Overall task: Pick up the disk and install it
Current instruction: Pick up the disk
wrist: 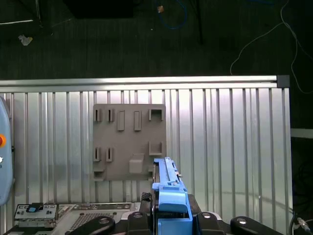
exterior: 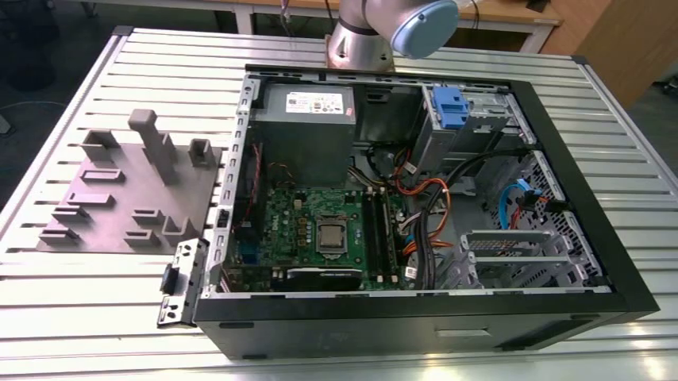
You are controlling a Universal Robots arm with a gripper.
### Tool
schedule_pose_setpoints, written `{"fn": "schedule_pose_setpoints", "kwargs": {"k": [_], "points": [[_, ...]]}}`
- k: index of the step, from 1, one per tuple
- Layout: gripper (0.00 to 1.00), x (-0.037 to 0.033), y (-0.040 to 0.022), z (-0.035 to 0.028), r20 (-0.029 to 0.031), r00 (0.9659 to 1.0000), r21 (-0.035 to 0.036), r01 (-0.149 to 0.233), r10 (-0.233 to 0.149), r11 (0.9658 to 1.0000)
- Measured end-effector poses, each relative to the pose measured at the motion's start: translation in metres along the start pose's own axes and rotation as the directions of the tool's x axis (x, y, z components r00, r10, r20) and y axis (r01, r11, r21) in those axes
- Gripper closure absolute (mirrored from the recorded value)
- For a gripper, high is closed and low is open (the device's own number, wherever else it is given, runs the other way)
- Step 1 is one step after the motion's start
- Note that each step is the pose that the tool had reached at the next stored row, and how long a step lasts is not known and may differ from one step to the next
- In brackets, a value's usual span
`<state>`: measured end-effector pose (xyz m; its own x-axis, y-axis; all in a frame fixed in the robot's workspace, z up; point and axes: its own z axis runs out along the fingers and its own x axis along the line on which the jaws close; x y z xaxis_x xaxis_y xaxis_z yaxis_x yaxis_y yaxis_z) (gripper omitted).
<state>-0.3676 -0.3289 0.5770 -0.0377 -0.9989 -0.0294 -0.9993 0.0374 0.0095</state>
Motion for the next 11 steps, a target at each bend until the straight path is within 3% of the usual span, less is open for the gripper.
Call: {"fn": "schedule_pose_setpoints", "kwargs": {"k": [11], "points": [[0.64,-0.0004,-0.0107,0.0021,0.0,1.0,0.0,0.0,0.0,1.0]]}}
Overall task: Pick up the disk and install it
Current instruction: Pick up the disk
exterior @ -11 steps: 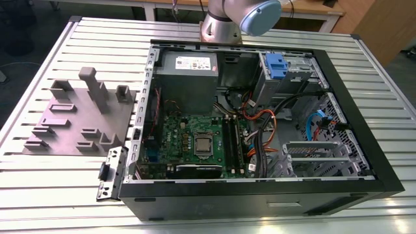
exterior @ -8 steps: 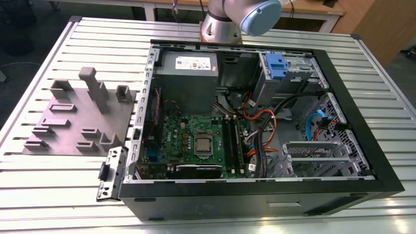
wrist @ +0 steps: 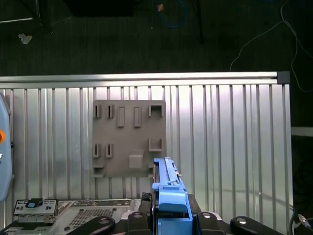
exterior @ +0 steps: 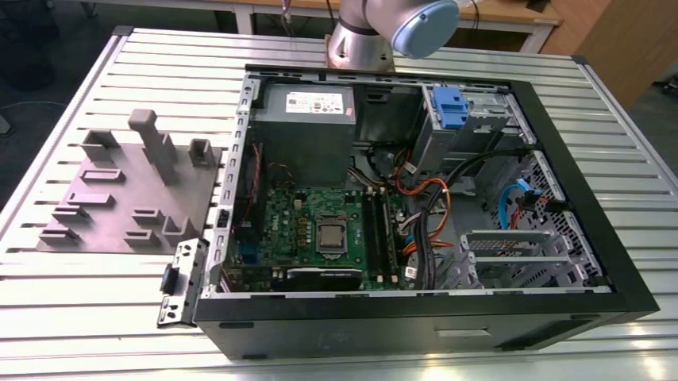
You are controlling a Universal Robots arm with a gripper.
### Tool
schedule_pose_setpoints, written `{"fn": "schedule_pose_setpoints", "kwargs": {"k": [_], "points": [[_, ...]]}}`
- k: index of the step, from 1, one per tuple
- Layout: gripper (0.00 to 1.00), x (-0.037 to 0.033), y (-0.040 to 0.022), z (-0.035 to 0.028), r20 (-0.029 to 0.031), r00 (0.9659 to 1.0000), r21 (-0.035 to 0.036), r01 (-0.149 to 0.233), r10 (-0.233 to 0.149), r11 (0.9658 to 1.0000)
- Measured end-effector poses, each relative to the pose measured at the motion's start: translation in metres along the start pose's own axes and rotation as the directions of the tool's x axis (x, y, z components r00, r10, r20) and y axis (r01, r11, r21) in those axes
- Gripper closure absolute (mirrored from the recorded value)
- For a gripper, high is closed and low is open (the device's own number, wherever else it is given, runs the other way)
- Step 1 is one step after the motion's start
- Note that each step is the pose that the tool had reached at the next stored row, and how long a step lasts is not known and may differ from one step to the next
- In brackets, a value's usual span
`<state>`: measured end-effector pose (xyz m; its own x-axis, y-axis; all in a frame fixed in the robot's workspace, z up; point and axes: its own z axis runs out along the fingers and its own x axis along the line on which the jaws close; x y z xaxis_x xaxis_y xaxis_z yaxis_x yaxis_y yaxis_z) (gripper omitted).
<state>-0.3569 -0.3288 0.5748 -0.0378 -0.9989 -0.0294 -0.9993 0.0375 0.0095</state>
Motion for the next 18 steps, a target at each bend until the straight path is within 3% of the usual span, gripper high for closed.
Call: {"fn": "schedule_pose_setpoints", "kwargs": {"k": [18], "points": [[0.64,-0.0005,-0.0178,0.0035,0.0,1.0,0.0,0.0,0.0,1.0]]}}
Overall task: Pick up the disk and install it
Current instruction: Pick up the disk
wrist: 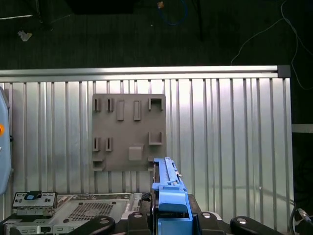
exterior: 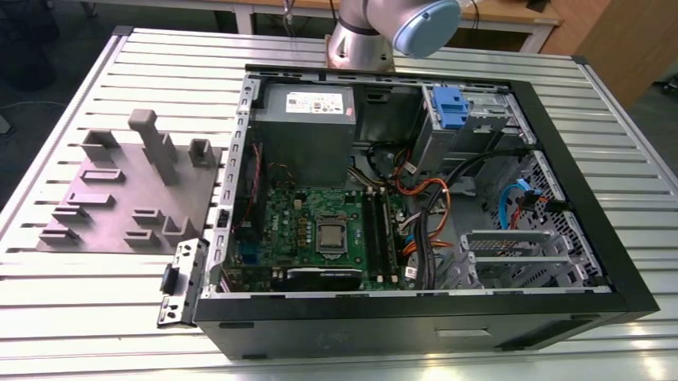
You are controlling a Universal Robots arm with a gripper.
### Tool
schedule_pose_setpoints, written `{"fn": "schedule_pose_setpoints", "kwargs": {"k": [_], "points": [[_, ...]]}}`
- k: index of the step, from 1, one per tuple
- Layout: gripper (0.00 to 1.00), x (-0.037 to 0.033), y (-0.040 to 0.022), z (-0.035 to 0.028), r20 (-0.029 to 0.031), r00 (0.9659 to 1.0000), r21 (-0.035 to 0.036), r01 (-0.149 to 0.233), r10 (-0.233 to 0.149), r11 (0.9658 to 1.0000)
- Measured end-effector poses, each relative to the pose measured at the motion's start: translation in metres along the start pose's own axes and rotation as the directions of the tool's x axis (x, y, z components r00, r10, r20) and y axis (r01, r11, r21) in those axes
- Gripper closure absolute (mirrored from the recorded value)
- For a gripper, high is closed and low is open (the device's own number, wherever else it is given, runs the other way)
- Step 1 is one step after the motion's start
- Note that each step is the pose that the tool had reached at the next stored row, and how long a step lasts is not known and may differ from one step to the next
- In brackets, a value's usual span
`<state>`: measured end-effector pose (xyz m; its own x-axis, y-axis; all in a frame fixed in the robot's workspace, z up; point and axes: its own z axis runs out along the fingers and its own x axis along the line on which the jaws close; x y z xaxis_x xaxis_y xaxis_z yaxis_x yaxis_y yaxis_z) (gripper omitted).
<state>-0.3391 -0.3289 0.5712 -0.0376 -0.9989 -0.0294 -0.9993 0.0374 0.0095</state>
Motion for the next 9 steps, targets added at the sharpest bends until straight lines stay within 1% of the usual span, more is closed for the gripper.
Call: {"fn": "schedule_pose_setpoints", "kwargs": {"k": [5,6,9], "points": [[0.64,-0.0002,-0.0049,0.001,0.0,1.0,0.0,0.0,0.0,1.0],[0.64,-0.0006,-0.0194,0.0038,0.0,1.0,0.0,0.0,0.0,1.0],[0.64,-0.0007,-0.0224,0.0044,0.0,1.0,0.0,0.0,0.0,1.0]]}}
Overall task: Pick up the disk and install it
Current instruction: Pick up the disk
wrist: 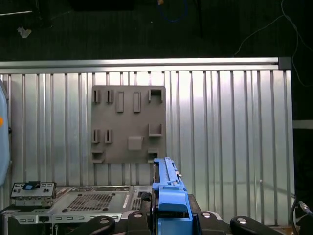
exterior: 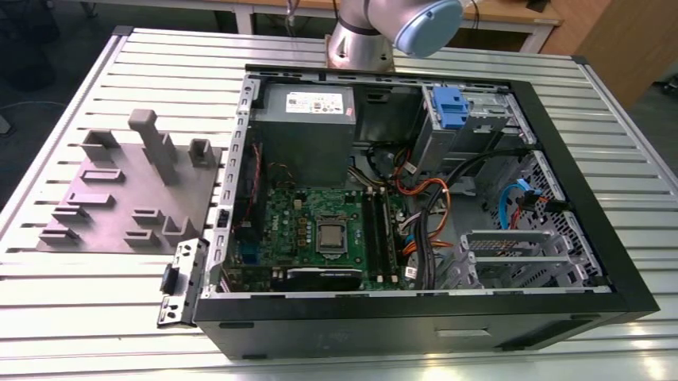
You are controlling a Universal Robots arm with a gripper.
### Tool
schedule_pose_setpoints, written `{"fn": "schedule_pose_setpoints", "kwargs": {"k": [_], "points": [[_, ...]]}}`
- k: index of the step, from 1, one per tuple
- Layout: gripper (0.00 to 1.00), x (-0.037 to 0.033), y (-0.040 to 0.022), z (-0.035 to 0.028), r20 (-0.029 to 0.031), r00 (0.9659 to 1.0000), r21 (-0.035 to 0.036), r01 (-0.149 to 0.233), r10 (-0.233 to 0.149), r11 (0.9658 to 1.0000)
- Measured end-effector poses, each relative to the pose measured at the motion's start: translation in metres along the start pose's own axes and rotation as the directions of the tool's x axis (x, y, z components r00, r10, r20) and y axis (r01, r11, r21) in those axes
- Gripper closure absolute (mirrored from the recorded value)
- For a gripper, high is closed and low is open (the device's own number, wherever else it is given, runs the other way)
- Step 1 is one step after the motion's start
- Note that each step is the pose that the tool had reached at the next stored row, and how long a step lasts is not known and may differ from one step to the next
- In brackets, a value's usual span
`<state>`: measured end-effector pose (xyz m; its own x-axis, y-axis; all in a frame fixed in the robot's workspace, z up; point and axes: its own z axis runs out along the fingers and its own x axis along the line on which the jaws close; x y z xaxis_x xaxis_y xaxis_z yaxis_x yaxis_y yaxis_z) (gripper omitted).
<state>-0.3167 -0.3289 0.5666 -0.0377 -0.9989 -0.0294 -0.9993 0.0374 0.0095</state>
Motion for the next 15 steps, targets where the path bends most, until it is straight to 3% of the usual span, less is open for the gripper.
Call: {"fn": "schedule_pose_setpoints", "kwargs": {"k": [15], "points": [[0.64,-0.0005,-0.0147,0.0029,0.0,1.0,0.0,0.0,0.0,1.0]]}}
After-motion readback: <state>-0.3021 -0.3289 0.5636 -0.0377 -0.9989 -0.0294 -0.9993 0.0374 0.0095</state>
